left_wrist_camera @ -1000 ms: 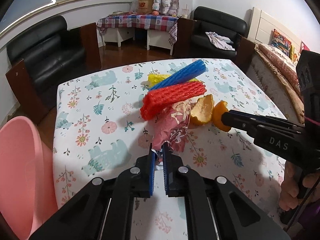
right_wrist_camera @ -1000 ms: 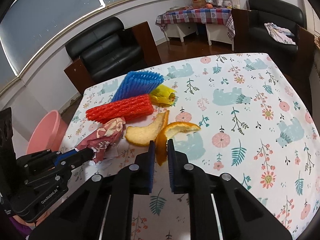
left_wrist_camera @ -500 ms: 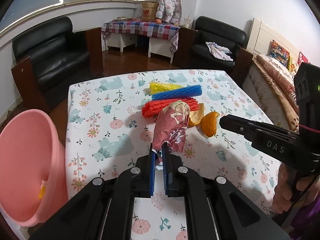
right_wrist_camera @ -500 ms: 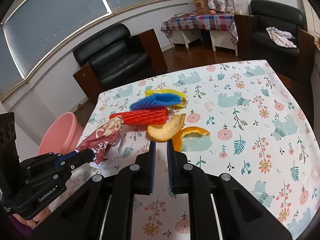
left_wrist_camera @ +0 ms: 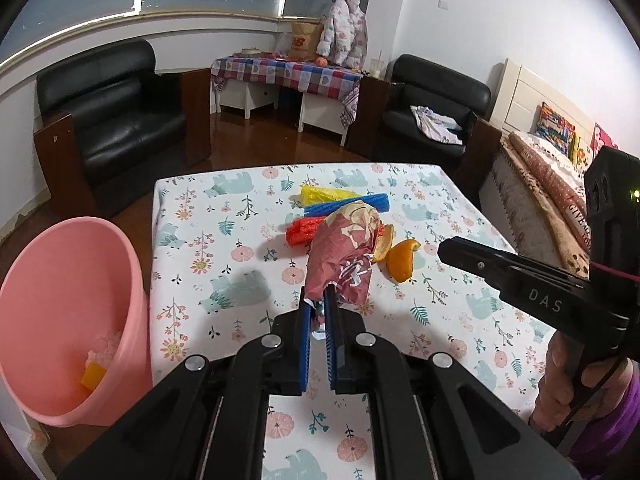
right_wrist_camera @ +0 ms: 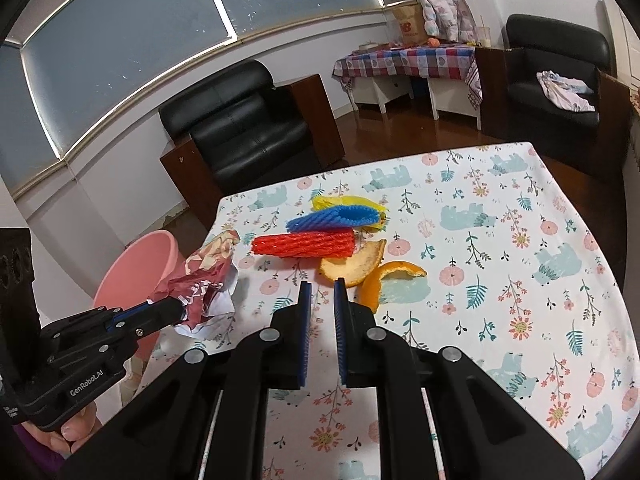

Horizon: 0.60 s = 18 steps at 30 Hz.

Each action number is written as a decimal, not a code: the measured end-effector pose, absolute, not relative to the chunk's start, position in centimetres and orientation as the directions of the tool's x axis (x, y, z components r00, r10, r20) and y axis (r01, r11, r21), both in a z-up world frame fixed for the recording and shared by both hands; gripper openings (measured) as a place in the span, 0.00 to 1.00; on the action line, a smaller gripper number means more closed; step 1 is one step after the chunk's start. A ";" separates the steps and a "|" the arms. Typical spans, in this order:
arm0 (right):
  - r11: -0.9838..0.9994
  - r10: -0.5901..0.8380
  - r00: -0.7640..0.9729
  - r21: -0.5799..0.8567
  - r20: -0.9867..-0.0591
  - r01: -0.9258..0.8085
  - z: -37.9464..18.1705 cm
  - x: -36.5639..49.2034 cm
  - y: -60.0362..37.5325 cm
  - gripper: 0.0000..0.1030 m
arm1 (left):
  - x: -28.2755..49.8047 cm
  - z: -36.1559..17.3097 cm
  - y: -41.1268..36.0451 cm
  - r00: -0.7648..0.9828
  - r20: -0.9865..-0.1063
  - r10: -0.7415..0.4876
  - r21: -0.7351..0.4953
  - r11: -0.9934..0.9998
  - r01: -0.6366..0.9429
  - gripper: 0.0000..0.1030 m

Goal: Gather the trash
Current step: 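Lift the pink wrapper with the left tool toward the bucket while the right tool reopens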

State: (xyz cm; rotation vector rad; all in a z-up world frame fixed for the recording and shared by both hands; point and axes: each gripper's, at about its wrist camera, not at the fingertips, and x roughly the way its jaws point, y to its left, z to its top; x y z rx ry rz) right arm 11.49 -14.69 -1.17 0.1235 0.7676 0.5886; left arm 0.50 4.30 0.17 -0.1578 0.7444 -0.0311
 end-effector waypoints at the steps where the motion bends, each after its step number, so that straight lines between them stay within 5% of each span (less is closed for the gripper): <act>1: 0.832 0.545 0.570 0.313 -0.614 -0.459 -0.9 11.3 -14.7 0.11 | 0.3 0.3 4.4 0.739 -0.669 -0.083 -0.157 0.987 -0.031 0.05; 18: 0.823 0.560 0.599 0.299 -0.573 -0.483 1.1 9.3 -14.8 0.11 | -2.2 2.2 5.5 0.775 -0.630 -0.053 -0.169 0.983 -0.070 0.05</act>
